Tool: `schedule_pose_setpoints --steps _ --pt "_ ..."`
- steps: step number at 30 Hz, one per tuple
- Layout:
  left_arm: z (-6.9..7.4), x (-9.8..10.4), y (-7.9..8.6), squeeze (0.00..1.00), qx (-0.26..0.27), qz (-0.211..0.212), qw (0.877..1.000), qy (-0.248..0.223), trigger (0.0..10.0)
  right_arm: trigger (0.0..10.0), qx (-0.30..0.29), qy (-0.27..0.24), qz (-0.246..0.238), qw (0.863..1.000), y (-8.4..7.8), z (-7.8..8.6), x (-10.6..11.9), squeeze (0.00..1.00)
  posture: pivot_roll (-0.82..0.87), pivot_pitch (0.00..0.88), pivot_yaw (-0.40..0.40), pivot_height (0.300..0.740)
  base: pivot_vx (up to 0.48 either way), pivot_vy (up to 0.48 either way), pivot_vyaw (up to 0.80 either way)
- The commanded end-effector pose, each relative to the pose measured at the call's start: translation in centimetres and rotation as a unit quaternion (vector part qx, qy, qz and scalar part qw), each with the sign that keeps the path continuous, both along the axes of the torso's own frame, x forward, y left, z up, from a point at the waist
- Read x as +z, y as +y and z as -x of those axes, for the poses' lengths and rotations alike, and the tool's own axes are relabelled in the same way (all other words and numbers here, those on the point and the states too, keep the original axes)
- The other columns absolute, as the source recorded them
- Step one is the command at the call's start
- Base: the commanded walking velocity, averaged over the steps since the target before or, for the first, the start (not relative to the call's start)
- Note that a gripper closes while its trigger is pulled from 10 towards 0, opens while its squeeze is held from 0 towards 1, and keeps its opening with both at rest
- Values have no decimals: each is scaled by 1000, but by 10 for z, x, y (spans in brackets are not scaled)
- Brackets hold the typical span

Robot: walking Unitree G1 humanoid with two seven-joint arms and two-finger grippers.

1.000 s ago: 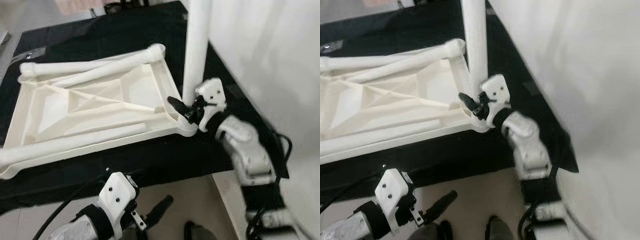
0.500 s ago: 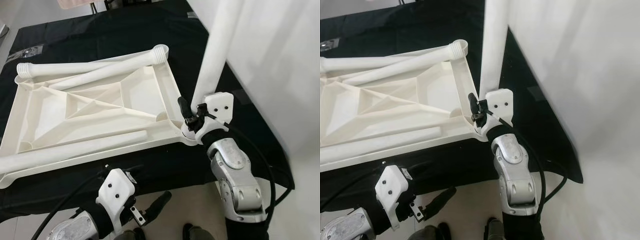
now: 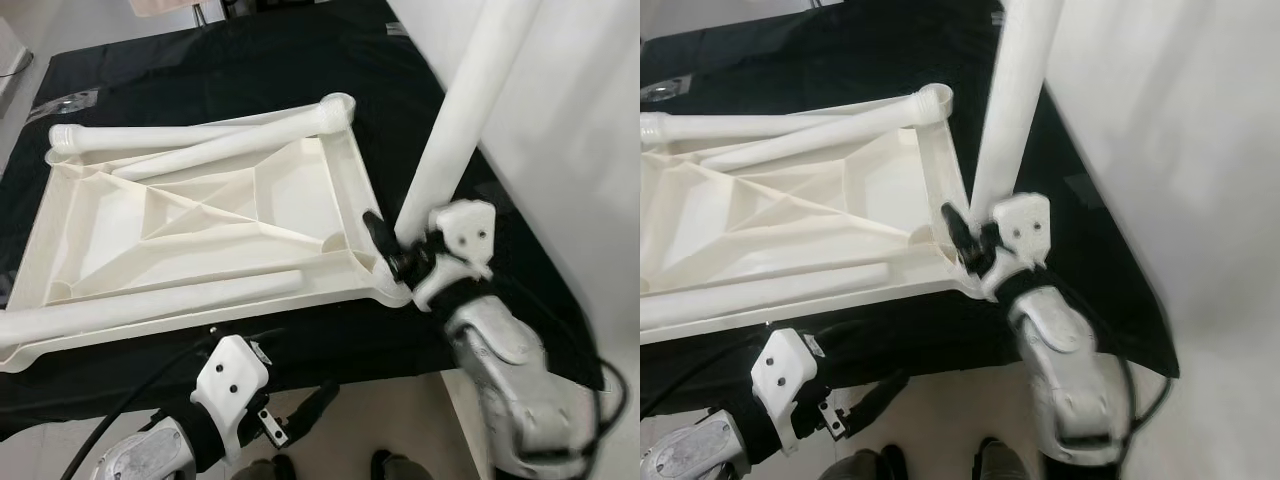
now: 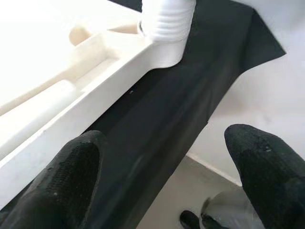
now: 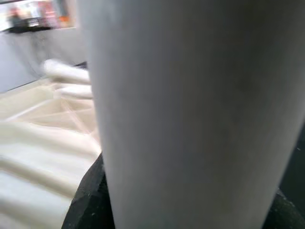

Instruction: Building children table

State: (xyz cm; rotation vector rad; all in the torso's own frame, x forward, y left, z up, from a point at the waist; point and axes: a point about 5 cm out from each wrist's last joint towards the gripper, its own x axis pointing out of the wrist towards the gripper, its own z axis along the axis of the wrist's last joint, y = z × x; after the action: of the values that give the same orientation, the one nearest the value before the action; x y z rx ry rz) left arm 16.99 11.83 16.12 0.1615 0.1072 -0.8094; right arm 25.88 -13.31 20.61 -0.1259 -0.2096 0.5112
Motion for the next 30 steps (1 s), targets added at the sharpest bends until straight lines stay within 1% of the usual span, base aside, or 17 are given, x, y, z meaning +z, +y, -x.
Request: schedule_pose_setpoints --steps 1,5,7,11,12,13,15,16,17,18,21,22,26,27,28,29,30 --pt "1 -6 3 0 1 -12 1000 12 10000 10000 24 84 14 996 -3 0 -37 0 -24 259 86 740 0 0 0" --pt "1 -6 3 0 0 -13 1000 11 10000 10000 44 86 12 995 -5 -3 -39 0 -23 258 86 740 0 0 0" --pt "1 -6 2 0 1 -14 1000 10 10000 10000 99 84 5 992 -7 -9 -36 0 -14 261 83 740 0 0 0" --pt "1 -6 2 0 1 -14 1000 10 10000 10000 99 84 5 992 -7 -9 -36 0 -14 261 83 740 0 0 0" --pt "1 -5 2 0 2 -14 1000 10 10000 10000 119 80 10 990 -9 -15 -35 0 -12 262 80 740 0 0 0" --pt "2 -5 2 0 3 -13 1000 10 10000 10000 125 74 12 989 -13 -30 -31 0 -6 266 78 740 0 0 0" --pt "2 -5 2 0 3 -13 1000 10 10000 10000 125 74 12 989 -13 -30 -31 0 -6 266 78 740 0 0 0" --pt "3 -5 1 0 3 -12 1000 10 10000 10000 128 69 12 989 -16 -40 -27 0 -5 266 77 740 0 0 0" --pt "3 -5 1 0 3 -12 1000 10 10000 10000 128 69 12 989 -16 -40 -27 0 -5 266 77 740 0 0 0" --pt "3 -5 1 0 3 -11 1000 10 10000 10000 130 61 4 990 -20 -51 -21 0 0 267 76 740 0 0 0" --pt "5 -4 1 0 3 -11 1000 11 10000 10000 151 53 -1 987 -23 -59 -11 0 10 274 74 740 0 0 0" --pt "7 -3 0 0 3 -10 1000 12 10000 10000 195 41 -4 980 -26 -66 2 0 13 280 73 740 0 0 0" --pt "9 -3 0 0 4 -7 1000 14 10000 10000 231 40 4 972 -31 -70 8 0 17 288 72 740 0 0 0" --pt "10 -2 0 0 4 -6 1000 15 10000 10000 260 45 7 964 -33 -72 11 0 20 294 71 740 0 0 0" --pt "10 -2 0 0 4 -6 1000 15 10000 10000 260 45 7 964 -33 -72 11 0 20 294 71 740 0 0 0" --pt "12 -2 0 0 4 -4 1000 16 10000 10000 292 51 15 955 -36 -73 14 0 23 297 70 740 0 0 0" --pt "12 -2 0 0 4 -4 1000 16 10000 10000 292 51 15 955 -36 -73 14 0 23 297 70 740 0 0 0"
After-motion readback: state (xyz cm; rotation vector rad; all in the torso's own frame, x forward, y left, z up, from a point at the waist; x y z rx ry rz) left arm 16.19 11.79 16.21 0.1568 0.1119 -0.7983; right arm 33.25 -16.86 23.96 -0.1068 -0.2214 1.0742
